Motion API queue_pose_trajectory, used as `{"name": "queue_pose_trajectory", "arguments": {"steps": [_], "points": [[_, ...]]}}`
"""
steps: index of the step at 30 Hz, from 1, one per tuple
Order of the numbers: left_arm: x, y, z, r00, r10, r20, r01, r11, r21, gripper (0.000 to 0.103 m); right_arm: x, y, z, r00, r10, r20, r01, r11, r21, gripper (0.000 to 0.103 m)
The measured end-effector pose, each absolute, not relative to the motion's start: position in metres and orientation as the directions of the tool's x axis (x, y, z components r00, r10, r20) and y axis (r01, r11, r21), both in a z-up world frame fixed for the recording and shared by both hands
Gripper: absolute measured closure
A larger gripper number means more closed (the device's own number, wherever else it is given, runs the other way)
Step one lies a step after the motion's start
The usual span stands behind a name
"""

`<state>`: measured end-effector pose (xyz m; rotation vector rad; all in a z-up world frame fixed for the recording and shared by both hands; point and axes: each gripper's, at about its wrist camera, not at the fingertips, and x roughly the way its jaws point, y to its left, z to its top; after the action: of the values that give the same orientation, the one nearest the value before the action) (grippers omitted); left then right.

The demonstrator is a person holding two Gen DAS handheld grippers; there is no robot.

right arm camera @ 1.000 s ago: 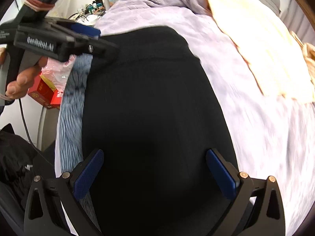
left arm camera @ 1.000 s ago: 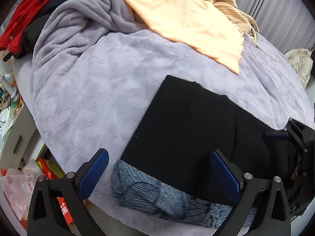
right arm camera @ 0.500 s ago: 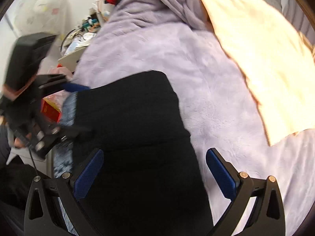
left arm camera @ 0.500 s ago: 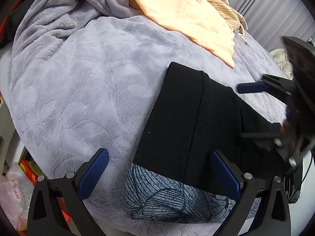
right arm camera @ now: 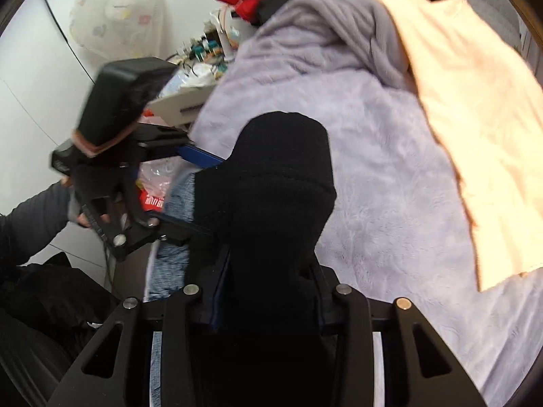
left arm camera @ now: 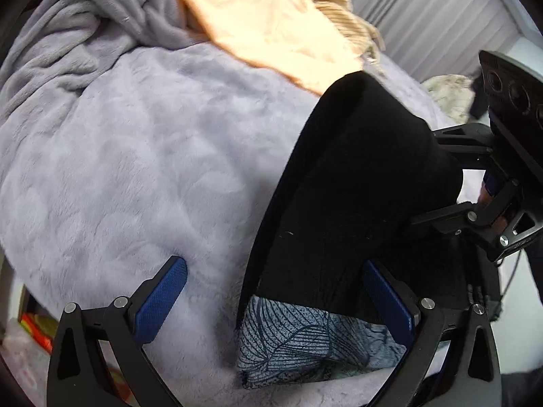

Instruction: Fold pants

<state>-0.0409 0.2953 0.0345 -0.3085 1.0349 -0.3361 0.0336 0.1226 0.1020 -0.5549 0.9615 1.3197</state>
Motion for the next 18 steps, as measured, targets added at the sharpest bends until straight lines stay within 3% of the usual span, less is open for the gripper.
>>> {"name": "queue_pose_trajectory", "arguments": {"steps": [4,8,11,15,17,18], "points": [[-0.038,0.296,0.047,0.426,-0.553,-0.716,0.274,0.833,-0.480,0.000,0.010,0.105,0.125,0.012,0.592,-0.806,-0.976,0.181,0.119,0.061],[-0.025,0.276,0.042,0.326,-0.613,-0.720,0.370,0.783,-0.500,0.000,0.002,0.100,0.131,0.018,0.615,-0.789,-0.981,0.165,0.106,0.061],[-0.018,0.253,0.040,0.260,-0.614,-0.745,0.410,0.769,-0.490,0.000,0.009,0.114,0.127,0.016,0.603,-0.798,-0.977,0.177,0.115,0.061],[-0.015,0.226,0.039,0.249,-0.505,-0.826,0.413,0.827,-0.381,0.003,0.014,0.119,0.119,0.032,0.580,-0.814,-0.975,0.196,0.101,0.060],[-0.016,0.224,0.040,0.243,-0.484,-0.840,0.399,0.840,-0.368,0.024,0.020,0.123,0.113,0.057,0.554,-0.831,-0.971,0.223,0.083,0.056],[-0.017,0.223,0.042,0.248,-0.468,-0.848,0.396,0.848,-0.352,0.040,0.024,0.125,0.108,0.074,0.531,-0.844,-0.965,0.251,0.073,0.048]]}}
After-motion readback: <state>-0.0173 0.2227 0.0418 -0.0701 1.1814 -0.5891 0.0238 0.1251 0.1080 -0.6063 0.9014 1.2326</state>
